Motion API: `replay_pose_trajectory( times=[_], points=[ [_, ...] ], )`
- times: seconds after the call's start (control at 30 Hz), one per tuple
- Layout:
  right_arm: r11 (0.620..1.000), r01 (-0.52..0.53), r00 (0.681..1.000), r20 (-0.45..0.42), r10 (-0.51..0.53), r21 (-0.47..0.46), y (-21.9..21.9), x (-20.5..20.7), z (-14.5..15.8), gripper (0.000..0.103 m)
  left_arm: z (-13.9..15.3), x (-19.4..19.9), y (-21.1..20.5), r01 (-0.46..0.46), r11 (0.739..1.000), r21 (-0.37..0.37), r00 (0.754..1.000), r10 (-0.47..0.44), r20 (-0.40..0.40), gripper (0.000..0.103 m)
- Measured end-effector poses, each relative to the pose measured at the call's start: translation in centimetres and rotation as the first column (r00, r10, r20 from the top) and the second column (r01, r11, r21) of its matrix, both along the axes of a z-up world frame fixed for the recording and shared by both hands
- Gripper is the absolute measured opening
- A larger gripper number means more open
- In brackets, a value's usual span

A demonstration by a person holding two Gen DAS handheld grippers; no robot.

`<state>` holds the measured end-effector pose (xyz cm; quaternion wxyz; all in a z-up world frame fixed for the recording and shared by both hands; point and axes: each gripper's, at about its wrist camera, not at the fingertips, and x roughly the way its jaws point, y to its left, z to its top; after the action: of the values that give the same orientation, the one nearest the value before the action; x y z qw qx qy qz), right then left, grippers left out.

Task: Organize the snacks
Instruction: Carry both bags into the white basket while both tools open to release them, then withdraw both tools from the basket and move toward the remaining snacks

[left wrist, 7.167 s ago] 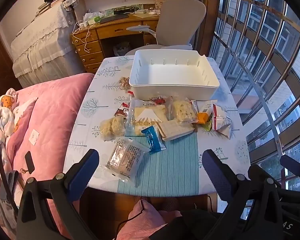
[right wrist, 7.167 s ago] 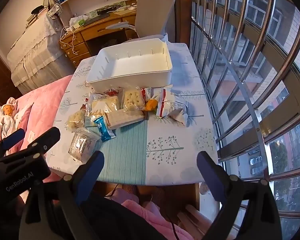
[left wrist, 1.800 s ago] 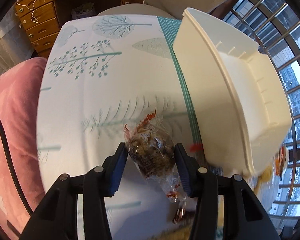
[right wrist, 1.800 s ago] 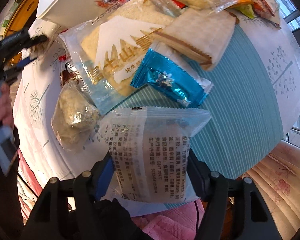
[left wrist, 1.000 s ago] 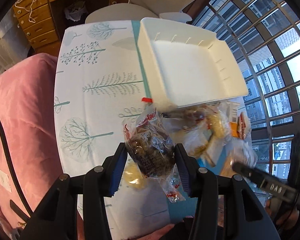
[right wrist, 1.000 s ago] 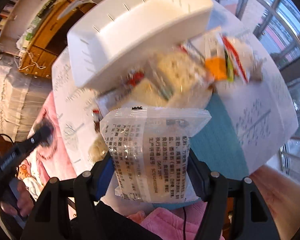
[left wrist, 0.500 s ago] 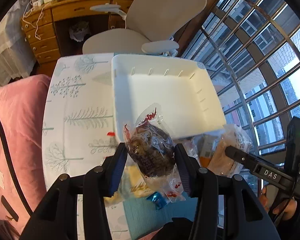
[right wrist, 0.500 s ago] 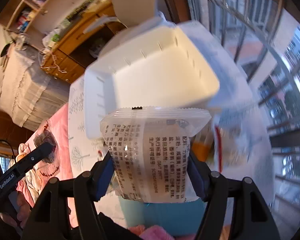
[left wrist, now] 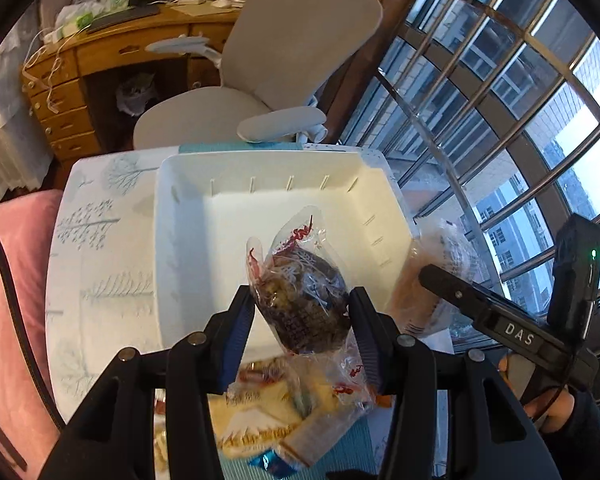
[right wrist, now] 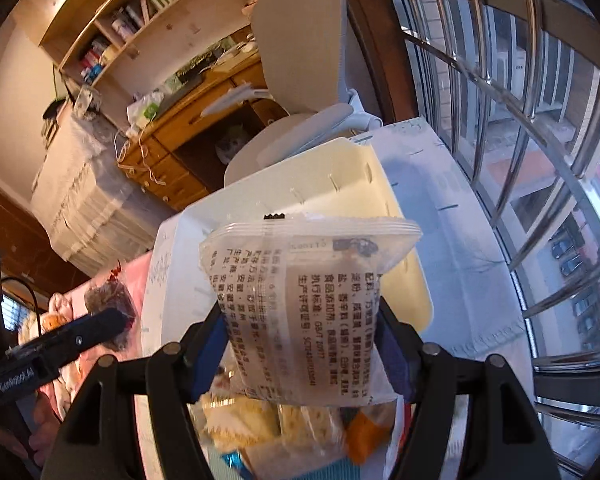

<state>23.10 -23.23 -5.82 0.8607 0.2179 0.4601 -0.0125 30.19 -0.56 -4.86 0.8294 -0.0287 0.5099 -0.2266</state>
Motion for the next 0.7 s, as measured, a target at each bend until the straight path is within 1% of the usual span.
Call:
replay_pose_trajectory(
  times=[0.13, 0.2, 0.27, 0.3, 0.33, 0.43, 0.53, 0.7],
  points=[
    [1.0, 0.01, 1.0, 0.011, -0.01, 0.002, -0.8, 1.4, -1.1, 0.07, -0.9, 1.1, -1.3, -0.002, 1.0, 0.017, 1.0, 0.002, 0.008, 0.048],
    [1.0, 0.015, 1.0, 0.017, -0.015, 0.013, -1.2, 1.6, -1.6, 0.073, -1.2, 1.5, -1.5, -0.02, 1.0, 0.022, 1.0, 0.02, -0.002, 0.048],
    [1.0, 0.004, 0.999, 0.04, -0.005, 0.031, -1.5, 1.7, -1.9, 0.079, -1.6, 1.8, -1.6, -0.026, 0.999, 0.034, 0.999, 0.027, -0.018, 0.058],
    [0.999, -0.005, 0.999, 0.052, 0.003, 0.034, -1.6, 1.7, -1.8, 0.079, -1.7, 1.8, -1.6, -0.026, 0.999, 0.04, 0.999, 0.027, -0.018, 0.066],
    [0.999, -0.015, 0.998, 0.066, 0.013, 0.033, -1.6, 1.7, -1.7, 0.08, -1.7, 1.8, -1.7, -0.025, 0.999, 0.044, 1.0, 0.025, -0.013, 0.068],
    [1.0, -0.027, 0.997, 0.072, 0.027, -0.005, -1.4, 1.8, -1.2, 0.087, -1.5, 1.6, -1.8, -0.009, 0.999, 0.052, 1.0, 0.01, -0.005, 0.068],
    [0.999, -0.047, 0.997, 0.062, 0.048, -0.016, -1.1, 1.7, -1.2, 0.087, -1.1, 1.3, -1.7, -0.006, 0.999, 0.046, 1.0, 0.006, 0.0, 0.068],
    [0.999, -0.045, 0.997, 0.057, 0.045, -0.011, -0.6, 0.9, -1.2, 0.087, -0.6, 0.0, -1.3, 0.008, 0.999, 0.041, 1.0, -0.008, -0.004, 0.068]
  ],
)
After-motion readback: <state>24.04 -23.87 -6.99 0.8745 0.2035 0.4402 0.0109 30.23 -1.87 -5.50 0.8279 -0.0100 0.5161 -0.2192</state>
